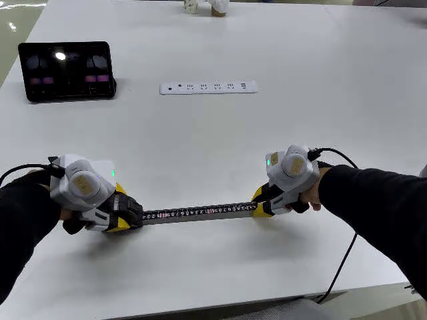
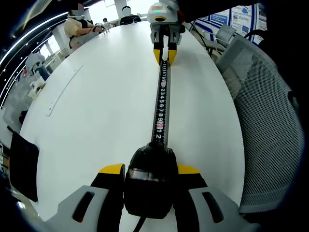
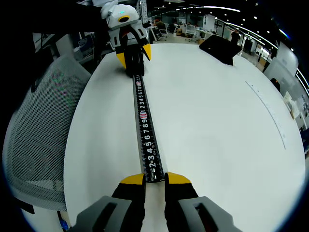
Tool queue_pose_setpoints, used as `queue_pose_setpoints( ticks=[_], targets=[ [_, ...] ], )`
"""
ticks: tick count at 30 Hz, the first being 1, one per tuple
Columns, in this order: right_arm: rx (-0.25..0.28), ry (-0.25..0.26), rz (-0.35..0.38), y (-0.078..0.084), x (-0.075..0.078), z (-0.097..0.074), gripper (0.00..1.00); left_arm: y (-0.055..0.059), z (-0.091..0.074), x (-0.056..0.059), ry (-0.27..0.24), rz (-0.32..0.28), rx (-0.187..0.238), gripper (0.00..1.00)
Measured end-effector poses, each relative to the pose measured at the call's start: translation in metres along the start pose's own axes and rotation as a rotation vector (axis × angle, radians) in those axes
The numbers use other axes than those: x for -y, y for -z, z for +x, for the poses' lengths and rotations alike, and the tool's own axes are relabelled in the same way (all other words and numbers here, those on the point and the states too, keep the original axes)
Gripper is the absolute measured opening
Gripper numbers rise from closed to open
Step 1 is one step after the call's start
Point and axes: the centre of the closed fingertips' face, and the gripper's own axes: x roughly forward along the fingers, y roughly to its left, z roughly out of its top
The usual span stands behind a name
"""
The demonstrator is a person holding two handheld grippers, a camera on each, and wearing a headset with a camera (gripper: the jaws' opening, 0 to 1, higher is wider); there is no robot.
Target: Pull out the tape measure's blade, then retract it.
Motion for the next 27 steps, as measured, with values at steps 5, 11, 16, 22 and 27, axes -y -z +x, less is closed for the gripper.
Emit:
queue_pose_setpoints(
  ticks=[5, 11, 16, 22, 27],
  targets=[
    [-0.01, -0.009, 0.006, 0.0002, -0.0006, -0.0003, 0.11, 0.0001, -0.0001, 0.0002, -0.002, 0.003, 0.003, 0.33],
    [-0.015, -0.011, -0.002, -0.0001, -0.0005, -0.0001, 0.12, -0.0002, -0.0003, 0.0001, -0.005, -0.008, 0.0, 0.34],
    [-0.03, -0.01, -0.027, 0.0002, -0.0012, 0.0002, 0.12, -0.0004, 0.0005, -0.0002, -0.003, -0.003, -0.017, 0.34],
    [-0.051, 0.005, -0.051, 0.0004, -0.0012, 0.0005, 0.13, -0.0002, -0.0002, -0.0003, -0.008, -0.001, -0.021, 0.34],
    [-0.041, 0.027, -0.067, 0.0, -0.0031, 0.0, 0.13, -0.0001, -0.0011, -0.0005, -0.004, 0.009, -0.029, 0.34]
  ],
)
